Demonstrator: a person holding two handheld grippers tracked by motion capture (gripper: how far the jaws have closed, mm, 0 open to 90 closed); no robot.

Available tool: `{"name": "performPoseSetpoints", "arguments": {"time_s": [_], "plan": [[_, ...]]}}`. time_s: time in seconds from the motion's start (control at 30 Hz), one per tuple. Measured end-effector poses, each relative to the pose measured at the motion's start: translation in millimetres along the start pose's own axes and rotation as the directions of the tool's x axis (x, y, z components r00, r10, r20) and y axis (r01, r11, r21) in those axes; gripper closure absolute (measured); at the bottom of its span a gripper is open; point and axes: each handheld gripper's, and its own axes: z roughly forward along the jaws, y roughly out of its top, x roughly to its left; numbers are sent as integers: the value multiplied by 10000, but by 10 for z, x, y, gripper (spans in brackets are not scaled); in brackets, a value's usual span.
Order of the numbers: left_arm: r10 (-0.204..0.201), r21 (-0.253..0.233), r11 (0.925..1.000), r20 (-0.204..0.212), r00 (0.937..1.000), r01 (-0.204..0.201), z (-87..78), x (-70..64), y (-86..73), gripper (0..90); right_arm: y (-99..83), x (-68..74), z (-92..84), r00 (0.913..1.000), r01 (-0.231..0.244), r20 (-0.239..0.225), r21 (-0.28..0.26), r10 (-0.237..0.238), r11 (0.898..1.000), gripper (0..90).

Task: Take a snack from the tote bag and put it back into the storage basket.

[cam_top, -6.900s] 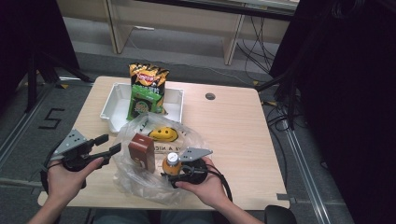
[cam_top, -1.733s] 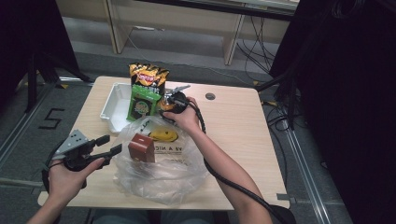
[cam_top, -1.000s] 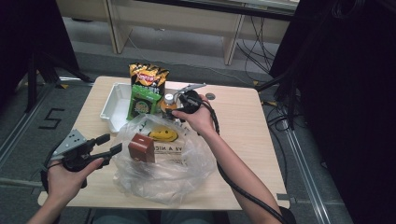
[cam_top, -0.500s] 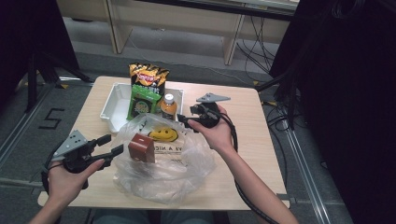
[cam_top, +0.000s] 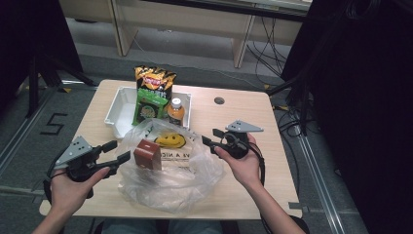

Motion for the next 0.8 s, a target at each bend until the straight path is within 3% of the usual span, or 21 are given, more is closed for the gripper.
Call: {"name": "performPoseSetpoints", "arguments": {"time_s": [0.03, 0.07, 0.23, 0.33, 0.4, 0.47, 0.57, 0.67, 0.7, 0.8], "plan": [[-39, -65, 10000, 101, 9999, 40, 9, 1, -6, 347, -17, 11, -23, 9999, -81, 70, -6, 81, 10000, 471], [-69, -46, 10000, 116, 9999, 69, 8, -2, -7, 347, -29, -11, -43, 9996, 223, 193, 58, -224, 9997, 470], [-51, -41, 10000, 191, 9998, 52, -13, -19, -2, 344, -121, 13, -100, 9986, -5, 535, -39, 7, 10000, 481], [-4, -68, 10000, 166, 9999, 5, -27, -31, 6, 343, -155, -27, -157, 9971, 174, 746, 34, -176, 9998, 481], [27, -57, 10000, 159, 9999, -26, -27, -36, 2, 342, -182, -41, -170, 9967, -120, 798, -160, 133, 9998, 482], [13, -121, 9999, 298, 9996, -10, -19, -44, -8, 339, -189, -48, -204, 9965, -507, 673, 20, 505, 9987, 483], [38, -103, 9999, 357, 9994, -34, -19, -69, 4, 335, -205, -105, -219, 9952, -237, 949, -120, 247, 9996, 485], [65, -134, 9999, 554, 9984, -58, -1, -111, 5, 328, -215, -126, -227, 9924, -573, 1081, -134, 584, 9983, 480], [19, -134, 9999, 656, 9978, -11, 7, -129, -1, 325, -218, -162, -228, 9926, -212, 1190, -171, 231, 9996, 478], [74, -140, 9999, 917, 9958, -61, 26, -195, -16, 313, -215, -153, -234, 9919, -632, 1097, -120, 641, 9979, 472]]}}
